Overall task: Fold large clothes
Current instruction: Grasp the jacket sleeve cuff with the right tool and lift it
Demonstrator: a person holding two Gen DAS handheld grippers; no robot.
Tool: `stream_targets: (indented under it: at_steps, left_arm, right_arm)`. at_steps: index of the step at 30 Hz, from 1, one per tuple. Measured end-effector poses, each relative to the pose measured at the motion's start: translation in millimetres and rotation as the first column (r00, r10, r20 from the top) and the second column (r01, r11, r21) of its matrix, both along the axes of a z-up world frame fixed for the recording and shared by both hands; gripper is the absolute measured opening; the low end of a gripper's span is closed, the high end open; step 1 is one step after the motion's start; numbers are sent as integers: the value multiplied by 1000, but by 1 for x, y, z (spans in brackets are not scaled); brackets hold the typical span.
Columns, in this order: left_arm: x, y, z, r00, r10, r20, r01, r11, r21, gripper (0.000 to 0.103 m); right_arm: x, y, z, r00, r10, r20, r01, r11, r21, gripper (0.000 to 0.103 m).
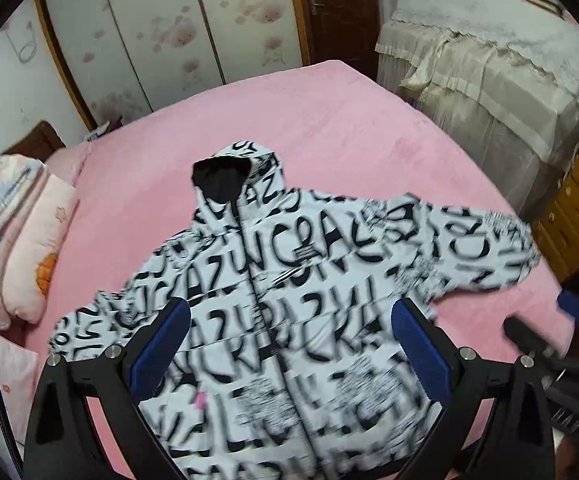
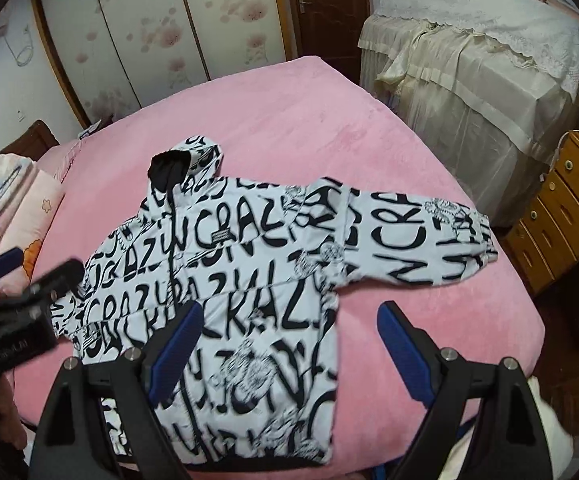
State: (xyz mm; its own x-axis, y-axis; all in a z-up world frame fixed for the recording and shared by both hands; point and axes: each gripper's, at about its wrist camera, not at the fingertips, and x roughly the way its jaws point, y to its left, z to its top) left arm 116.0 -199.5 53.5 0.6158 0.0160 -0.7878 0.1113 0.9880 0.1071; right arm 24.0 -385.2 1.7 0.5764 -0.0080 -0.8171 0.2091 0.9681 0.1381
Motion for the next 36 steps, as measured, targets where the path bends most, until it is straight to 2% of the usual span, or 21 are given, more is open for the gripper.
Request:
stream_targets:
  at_steps: [5,12,15,24,29,33,36]
  left_arm:
    - [38,-40,2,999,29,-34,-33,993,-109,100]
    - [75,-94,-19,997,2,-76,-8,998,-68,100]
    - [88,-115,-37,994,-26,-107,20,998,-52,100]
    - [132,-166,-88,981,-63,-182,61,998,-17,100]
    - [157,-195,-113,975,-78,-210,79,997,0,100]
    - [172,-212,-131,968,-87,-237,91,996,4,100]
    - [180,-226,-143,963,-97,-252,106,994,19,100]
  right_arm:
    - [22,-49,-16,1000,-6,-11,7,1000,25,89]
    - [48,-127,-57,992,-96,-78,99,994,41,86]
    - [55,-164,-78,981,-154,-115,162,985,56,84]
    - [64,-268,-149,917,-334,-218,352,935,47,84]
    - [60,-305,-177,876,-403,-265,434,898,69,84]
    - [58,-325,-192,857,-436,-274,477,874,99,84]
    - [58,-344,-208,834,-470,-290,522,841,138,84]
